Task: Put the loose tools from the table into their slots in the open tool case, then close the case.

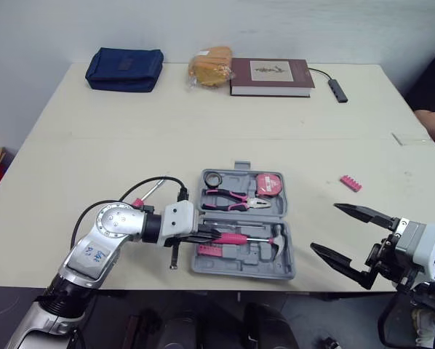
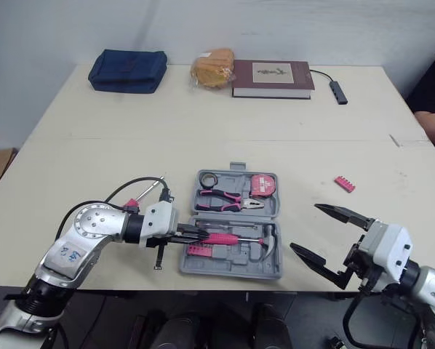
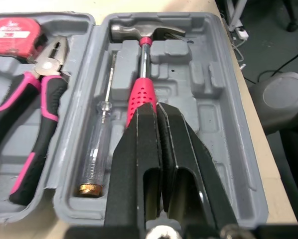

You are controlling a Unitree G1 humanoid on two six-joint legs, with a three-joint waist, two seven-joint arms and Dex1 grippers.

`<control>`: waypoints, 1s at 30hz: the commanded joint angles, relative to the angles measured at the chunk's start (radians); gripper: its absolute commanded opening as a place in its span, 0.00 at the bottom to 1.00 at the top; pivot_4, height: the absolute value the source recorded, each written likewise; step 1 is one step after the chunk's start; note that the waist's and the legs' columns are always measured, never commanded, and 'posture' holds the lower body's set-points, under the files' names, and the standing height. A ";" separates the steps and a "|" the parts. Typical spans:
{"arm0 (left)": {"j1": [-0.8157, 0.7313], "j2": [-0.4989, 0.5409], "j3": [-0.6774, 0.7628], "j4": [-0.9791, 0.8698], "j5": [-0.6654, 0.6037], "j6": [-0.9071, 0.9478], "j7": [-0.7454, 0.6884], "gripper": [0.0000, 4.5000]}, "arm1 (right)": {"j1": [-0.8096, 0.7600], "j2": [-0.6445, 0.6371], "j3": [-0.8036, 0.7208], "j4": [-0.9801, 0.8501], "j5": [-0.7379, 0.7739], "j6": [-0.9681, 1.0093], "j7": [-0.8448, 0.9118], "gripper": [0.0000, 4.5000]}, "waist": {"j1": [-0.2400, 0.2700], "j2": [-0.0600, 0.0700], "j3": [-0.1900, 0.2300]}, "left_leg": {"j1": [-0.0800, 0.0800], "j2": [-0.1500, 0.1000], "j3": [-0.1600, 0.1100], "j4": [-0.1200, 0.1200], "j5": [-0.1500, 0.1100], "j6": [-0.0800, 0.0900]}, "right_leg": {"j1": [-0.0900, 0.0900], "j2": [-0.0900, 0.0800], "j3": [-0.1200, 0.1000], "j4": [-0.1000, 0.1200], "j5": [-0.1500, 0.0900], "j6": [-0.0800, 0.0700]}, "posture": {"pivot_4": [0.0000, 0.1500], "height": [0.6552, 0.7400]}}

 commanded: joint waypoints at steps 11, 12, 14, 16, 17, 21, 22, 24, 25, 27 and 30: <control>0.068 0.062 0.000 -0.022 0.041 0.022 0.005 0.01 | 0.002 0.025 0.032 0.063 -0.024 -0.081 0.031 1.00 | -0.002 0.000 0.000 | 0.001 0.002 0.000 0.000 -0.001 -0.001 | 0.000 -0.001 0.000 0.001 -0.001 -0.001 | 1.00 1.00; 0.078 0.075 0.003 -0.022 0.041 0.012 -0.008 0.01 | 0.006 0.027 0.034 0.069 -0.028 -0.087 0.034 1.00 | -0.003 0.000 0.000 | 0.001 0.002 0.000 0.000 -0.001 -0.002 | 0.000 -0.001 0.000 0.001 -0.001 -0.002 | 1.00 1.00; 0.099 0.099 0.004 -0.018 0.053 -0.015 -0.021 0.01 | 0.017 0.032 0.033 0.080 -0.032 -0.101 0.041 1.00 | -0.004 0.000 0.000 | 0.001 0.002 0.000 0.000 -0.001 -0.002 | 0.000 -0.001 0.000 0.002 -0.001 -0.002 | 1.00 1.00; 0.116 0.116 0.000 -0.006 0.073 -0.048 -0.022 0.01 | 0.023 0.035 0.033 0.093 -0.037 -0.113 0.045 1.00 | -0.004 0.001 -0.001 | 0.002 0.002 0.000 0.000 -0.001 -0.002 | 0.000 -0.001 0.000 0.001 -0.002 -0.003 | 1.00 1.00; 0.122 0.118 -0.003 0.004 0.080 -0.063 -0.020 0.01 | 0.022 0.036 0.036 0.103 -0.042 -0.121 0.045 1.00 | -0.004 0.001 -0.001 | 0.002 0.002 0.000 0.000 -0.001 -0.002 | 0.000 -0.001 0.000 0.001 -0.002 -0.003 | 1.00 1.00; 0.124 0.124 -0.036 0.064 0.132 -0.133 -0.010 0.01 | 0.003 0.040 0.051 0.125 -0.057 -0.139 0.034 1.00 | -0.003 0.002 -0.002 | 0.003 0.002 0.001 0.000 -0.001 -0.003 | 0.000 -0.002 0.000 0.002 -0.002 -0.003 | 1.00 1.00; 0.122 0.129 -0.048 0.085 0.156 -0.157 -0.010 0.01 | 0.000 0.041 0.053 0.125 -0.058 -0.141 0.031 1.00 | -0.003 0.002 -0.002 | 0.003 0.002 0.001 0.000 -0.001 -0.003 | 0.000 -0.002 0.001 0.002 -0.002 -0.003 | 1.00 1.00; 0.115 0.125 -0.074 0.121 0.191 -0.132 0.007 0.01 | 0.002 0.044 0.051 0.124 -0.061 -0.143 0.027 1.00 | -0.002 0.004 -0.004 | 0.003 0.003 0.000 0.000 -0.001 -0.003 | 0.000 -0.002 0.000 0.002 -0.002 -0.003 | 1.00 1.00; 0.113 0.119 -0.077 0.130 0.194 -0.119 0.014 0.01 | 0.004 0.044 0.051 0.124 -0.062 -0.144 0.026 1.00 | -0.001 0.006 -0.006 | 0.003 0.003 0.000 0.000 -0.001 -0.003 | 0.000 -0.002 0.000 0.002 -0.002 -0.003 | 1.00 1.00; 0.103 0.112 -0.092 0.143 0.216 -0.090 0.040 0.01 | 0.008 0.046 0.049 0.123 -0.064 -0.145 0.024 1.00 | 0.000 0.008 -0.009 | 0.004 0.002 0.001 0.000 -0.001 -0.003 | 0.000 -0.002 0.001 0.002 -0.002 -0.003 | 1.00 1.00; 0.090 0.105 -0.115 0.155 0.234 -0.078 0.051 0.01 | 0.009 0.046 0.052 0.121 -0.066 -0.145 0.018 1.00 | 0.001 0.011 -0.013 | 0.005 0.002 0.000 0.000 -0.001 -0.003 | 0.002 -0.002 0.001 0.003 -0.002 -0.003 | 1.00 1.00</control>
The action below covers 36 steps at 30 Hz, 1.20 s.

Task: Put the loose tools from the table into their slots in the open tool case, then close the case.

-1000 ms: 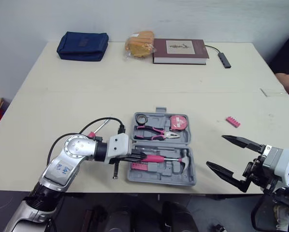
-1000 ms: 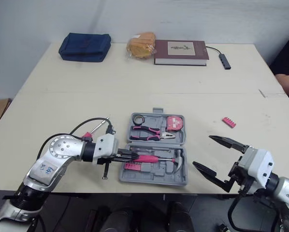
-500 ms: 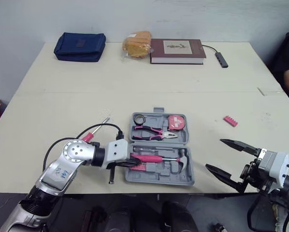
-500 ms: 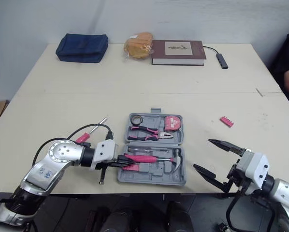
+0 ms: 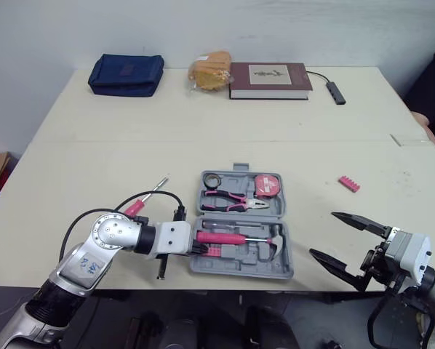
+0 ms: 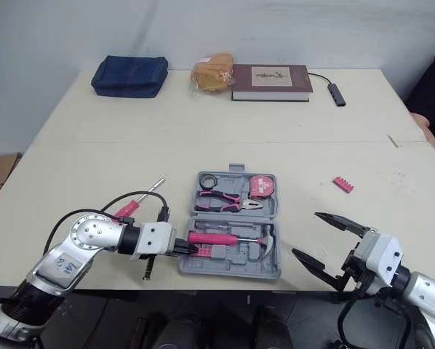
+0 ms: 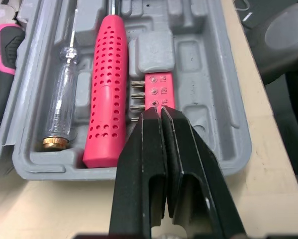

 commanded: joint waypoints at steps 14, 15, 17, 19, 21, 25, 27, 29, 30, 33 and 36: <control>0.116 0.002 0.586 0.395 -0.344 -0.127 -0.080 0.13 | 0.145 0.106 -0.268 0.127 -0.014 -0.214 -0.053 1.00 | -0.011 -0.010 0.002 | -0.003 0.003 0.000 0.000 0.000 -0.003 | -0.005 0.002 -0.001 0.003 -0.002 -0.004 | 1.00 1.00; 0.127 0.011 0.605 0.414 -0.334 -0.152 -0.080 0.20 | 0.149 0.116 -0.282 0.161 -0.020 -0.234 -0.054 1.00 | -0.013 -0.011 0.002 | -0.003 0.003 0.000 0.000 0.000 -0.004 | -0.006 0.002 -0.002 0.003 -0.002 -0.004 | 1.00 1.00; 0.152 0.026 0.662 0.454 -0.333 -0.172 -0.066 0.40 | 0.168 0.133 -0.296 0.261 -0.057 -0.320 -0.037 1.00 | -0.013 -0.011 0.002 | -0.003 0.002 0.000 -0.001 -0.001 -0.003 | -0.005 0.001 -0.002 0.002 -0.002 -0.004 | 1.00 1.00; 0.193 0.043 0.760 0.510 -0.332 -0.195 -0.019 0.60 | 0.181 0.162 -0.321 0.376 -0.073 -0.390 -0.051 1.00 | -0.010 -0.011 0.003 | -0.003 0.001 0.000 -0.001 -0.003 0.000 | -0.005 -0.002 -0.001 0.001 -0.002 -0.003 | 1.00 1.00; 0.240 0.055 0.852 0.554 -0.344 -0.194 0.024 0.81 | 0.186 0.184 -0.346 0.469 -0.077 -0.439 -0.076 1.00 | -0.012 -0.011 0.003 | -0.003 0.001 0.000 -0.001 -0.004 -0.001 | -0.005 -0.002 -0.001 -0.001 -0.002 -0.003 | 1.00 1.00; 0.349 0.055 0.954 0.571 -0.356 -0.176 0.052 0.99 | 0.214 0.188 -0.362 0.589 -0.061 -0.486 -0.079 1.00 | -0.027 -0.011 0.003 | -0.003 0.001 0.000 -0.003 -0.007 -0.004 | -0.005 -0.002 -0.001 -0.003 -0.002 -0.003 | 1.00 1.00; 0.392 0.056 0.986 0.591 -0.354 -0.174 0.060 0.99 | 0.225 0.186 -0.372 0.630 -0.044 -0.486 -0.086 1.00 | -0.029 -0.010 0.004 | -0.003 0.002 0.000 -0.004 -0.008 -0.005 | -0.005 -0.002 -0.001 -0.003 -0.002 -0.003 | 1.00 1.00; 0.413 0.060 1.012 0.631 -0.350 -0.179 0.078 0.99 | 0.230 0.181 -0.387 0.662 -0.027 -0.484 -0.101 1.00 | -0.030 -0.009 0.004 | -0.003 0.002 0.000 -0.004 -0.009 -0.007 | -0.005 -0.002 0.000 -0.003 -0.002 -0.003 | 1.00 1.00; 0.414 0.061 1.022 0.654 -0.350 -0.181 0.090 0.99 | 0.231 0.181 -0.394 0.672 -0.016 -0.475 -0.113 1.00 | -0.030 -0.009 0.004 | -0.003 0.002 0.000 -0.004 -0.009 -0.007 | -0.005 -0.002 0.000 -0.003 -0.002 -0.003 | 1.00 1.00; 0.379 0.044 1.022 0.676 -0.368 -0.162 0.124 0.99 | 0.217 0.198 -0.410 0.636 0.003 -0.443 -0.186 1.00 | -0.029 -0.009 0.004 | -0.001 0.002 0.000 -0.004 -0.009 -0.007 | -0.005 -0.002 0.001 -0.001 -0.002 -0.003 | 1.00 1.00; 0.339 0.017 0.981 0.617 -0.381 -0.145 0.129 0.99 | 0.203 0.196 -0.393 0.579 0.009 -0.417 -0.222 1.00 | -0.026 -0.009 0.004 | -0.002 0.003 0.000 -0.004 -0.008 -0.008 | -0.007 -0.003 0.001 0.001 -0.003 -0.004 | 1.00 1.00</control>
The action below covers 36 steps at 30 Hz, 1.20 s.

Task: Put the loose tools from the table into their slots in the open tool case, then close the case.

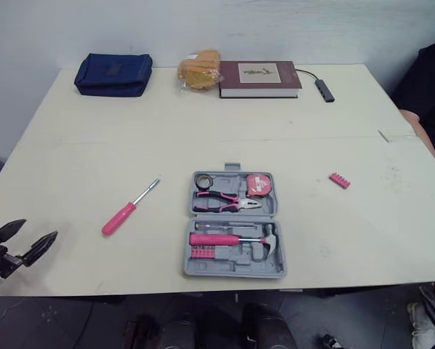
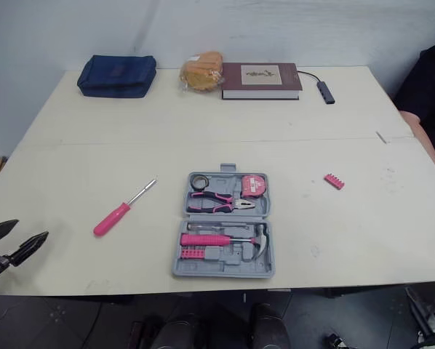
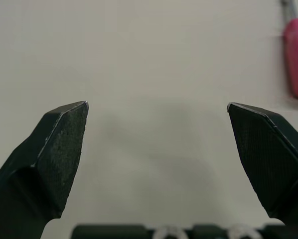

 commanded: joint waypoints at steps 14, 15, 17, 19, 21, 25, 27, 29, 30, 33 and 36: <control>-0.244 -0.124 -0.356 -0.561 -0.124 0.222 -0.007 0.99 | -0.324 -0.332 0.224 -0.199 0.011 0.503 -0.008 1.00 | 0.000 0.000 0.000 | -0.003 0.000 0.008 0.001 0.005 0.003 | -0.009 0.002 0.006 0.007 0.000 0.001 | 1.00 1.00; -0.253 -0.121 -0.392 -0.600 -0.137 0.251 -0.026 0.99 | -0.358 -0.350 0.248 -0.184 0.007 0.509 0.024 1.00 | 0.001 -0.001 0.000 | -0.003 0.000 0.008 0.001 0.005 0.003 | -0.008 0.004 0.006 0.007 0.000 0.001 | 1.00 1.00; -0.270 -0.113 -0.455 -0.662 -0.152 0.295 -0.055 0.99 | -0.436 -0.373 0.283 -0.128 0.004 0.528 0.067 1.00 | 0.001 -0.001 0.000 | -0.003 0.000 0.009 0.001 0.006 0.004 | -0.008 0.005 0.006 0.009 0.000 0.001 | 1.00 1.00; -0.303 -0.114 -0.506 -0.707 -0.166 0.332 -0.069 0.99 | -0.540 -0.388 0.329 -0.030 -0.006 0.552 0.113 1.00 | 0.000 -0.003 0.001 | -0.003 -0.001 0.011 0.002 0.007 0.006 | -0.008 0.005 0.007 0.009 0.001 0.002 | 1.00 1.00; -0.325 -0.116 -0.527 -0.722 -0.173 0.356 -0.071 0.99 | -0.603 -0.392 0.355 0.036 -0.020 0.549 0.141 1.00 | 0.001 -0.003 0.001 | -0.003 -0.003 0.012 0.003 0.008 0.008 | -0.008 0.004 0.007 0.009 0.002 0.004 | 1.00 1.00; -0.375 -0.126 -0.592 -0.745 -0.174 0.389 -0.098 0.99 | -0.825 -0.383 0.490 0.280 -0.101 0.564 0.227 1.00 | -0.002 -0.003 0.002 | -0.003 -0.003 0.013 0.004 0.009 0.008 | -0.008 0.005 0.008 0.007 0.002 0.004 | 1.00 1.00; -0.391 -0.130 -0.601 -0.739 -0.174 0.395 -0.099 0.99 | -0.892 -0.378 0.524 0.359 -0.141 0.511 0.243 1.00 | -0.004 -0.002 0.002 | -0.003 -0.002 0.013 0.004 0.009 0.008 | -0.008 0.005 0.008 0.009 0.002 0.004 | 1.00 1.00; -0.396 -0.133 -0.603 -0.734 -0.167 0.394 -0.097 0.99 | -0.944 -0.366 0.553 0.414 -0.165 0.501 0.246 1.00 | -0.003 -0.002 0.002 | -0.005 -0.002 0.014 0.004 0.009 0.007 | -0.010 0.006 0.008 0.010 0.002 0.004 | 1.00 1.00; -0.397 -0.134 -0.604 -0.732 -0.165 0.394 -0.097 0.99 | -0.962 -0.362 0.562 0.434 -0.173 0.498 0.247 1.00 | -0.003 -0.002 0.002 | -0.005 -0.002 0.014 0.004 0.009 0.007 | -0.010 0.006 0.007 0.010 0.002 0.004 | 1.00 1.00; -0.383 -0.140 -0.605 -0.749 -0.169 0.398 -0.087 0.99 | -1.022 -0.325 0.585 0.481 -0.236 0.456 0.137 1.00 | -0.003 -0.002 0.002 | -0.005 -0.002 0.013 0.004 0.010 0.007 | -0.009 0.006 0.006 0.009 0.002 0.004 | 1.00 1.00; -0.381 -0.147 -0.609 -0.755 -0.168 0.401 -0.082 0.99 | -1.055 -0.312 0.593 0.519 -0.275 0.447 0.073 1.00 | -0.003 -0.002 0.002 | -0.005 -0.002 0.013 0.005 0.010 0.007 | -0.009 0.005 0.007 0.010 0.003 0.005 | 1.00 1.00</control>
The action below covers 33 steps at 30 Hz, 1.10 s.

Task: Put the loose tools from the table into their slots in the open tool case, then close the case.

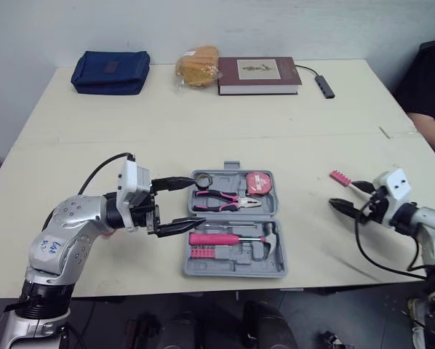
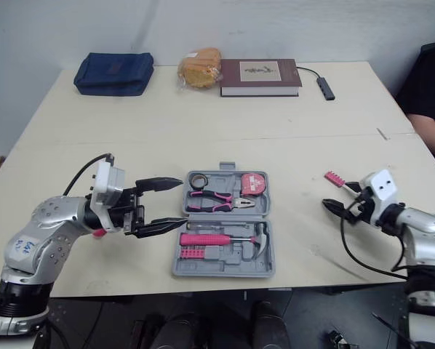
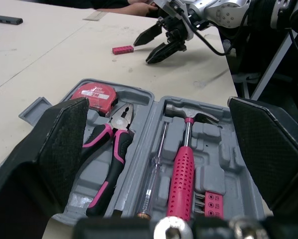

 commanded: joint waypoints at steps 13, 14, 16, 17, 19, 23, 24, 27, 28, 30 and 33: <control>-0.034 -0.039 -0.014 -0.008 -0.012 -0.002 0.006 0.99 | -0.147 0.028 0.033 0.172 -0.063 0.047 -0.048 1.00 | -0.007 0.000 0.000 | 0.000 0.000 -0.001 0.001 0.000 0.000 | 0.001 0.001 0.001 0.000 0.000 0.000 | 1.00 1.00; -0.036 -0.041 -0.012 -0.009 -0.014 0.000 0.007 0.99 | -0.147 0.032 0.024 0.177 -0.046 0.046 -0.019 1.00 | -0.008 0.000 0.000 | 0.000 0.001 -0.001 0.001 0.000 0.000 | 0.001 0.001 0.001 0.000 0.000 0.000 | 1.00 1.00; -0.039 -0.044 -0.011 -0.009 -0.017 0.004 0.010 0.99 | -0.152 0.030 0.027 0.198 -0.055 0.040 -0.014 1.00 | -0.010 0.000 0.000 | 0.000 0.001 -0.001 0.001 0.000 0.000 | 0.001 0.001 0.001 0.000 0.000 0.000 | 1.00 1.00; -0.038 -0.044 -0.011 -0.010 -0.018 0.004 0.010 0.99 | -0.159 0.029 0.024 0.215 -0.059 0.049 -0.025 1.00 | -0.012 0.000 0.000 | 0.000 0.001 -0.001 0.001 0.000 0.000 | 0.001 0.001 0.001 0.000 0.000 0.000 | 1.00 1.00; -0.041 -0.047 -0.013 -0.008 -0.016 0.004 0.011 0.99 | -0.177 0.031 0.017 0.250 -0.060 0.056 -0.032 1.00 | -0.015 0.000 0.000 | 0.000 0.001 -0.001 0.001 0.000 0.000 | 0.001 0.001 0.001 0.000 0.000 0.000 | 1.00 1.00; -0.047 -0.058 -0.021 -0.001 -0.010 -0.003 0.006 0.99 | -0.195 0.042 0.009 0.300 -0.049 0.040 -0.001 1.00 | -0.020 -0.001 -0.001 | 0.000 0.000 -0.002 0.001 0.000 0.000 | 0.003 0.000 0.001 0.000 0.000 0.000 | 1.00 1.00; -0.054 -0.062 -0.025 0.002 -0.008 -0.003 0.005 0.99 | -0.188 0.046 0.009 0.298 -0.038 0.024 0.047 1.00 | -0.020 -0.001 0.000 | 0.001 0.000 -0.002 0.001 0.000 0.000 | 0.003 0.000 0.001 0.000 0.000 0.000 | 1.00 1.00; -0.067 -0.064 -0.030 0.009 -0.005 -0.004 -0.001 0.99 | -0.184 0.049 0.008 0.305 -0.025 0.010 0.106 1.00 | -0.022 -0.001 0.000 | 0.000 0.001 -0.003 0.001 0.000 0.000 | 0.003 0.000 0.000 -0.001 0.000 0.000 | 1.00 1.00; -0.070 -0.064 -0.031 0.013 -0.004 -0.005 -0.004 0.99 | -0.187 0.049 0.007 0.311 -0.026 0.012 0.107 1.00 | -0.022 -0.001 0.000 | 0.000 0.001 -0.003 0.001 0.000 0.000 | 0.003 0.001 0.000 -0.001 0.000 0.000 | 1.00 1.00; -0.075 -0.056 -0.029 0.020 -0.002 -0.006 -0.011 0.99 | -0.189 0.050 0.005 0.313 -0.025 0.004 0.121 1.00 | -0.024 -0.001 0.000 | 0.000 0.001 -0.003 0.001 0.000 0.000 | 0.003 0.001 0.000 -0.001 0.000 0.000 | 1.00 1.00; -0.078 -0.049 -0.022 0.028 -0.002 -0.006 -0.015 1.00 | -0.184 0.051 0.008 0.309 -0.048 -0.034 0.070 0.82 | -0.023 -0.001 0.000 | 0.000 0.001 -0.003 0.001 0.000 -0.001 | 0.003 0.001 0.000 -0.001 0.000 0.000 | 1.00 1.00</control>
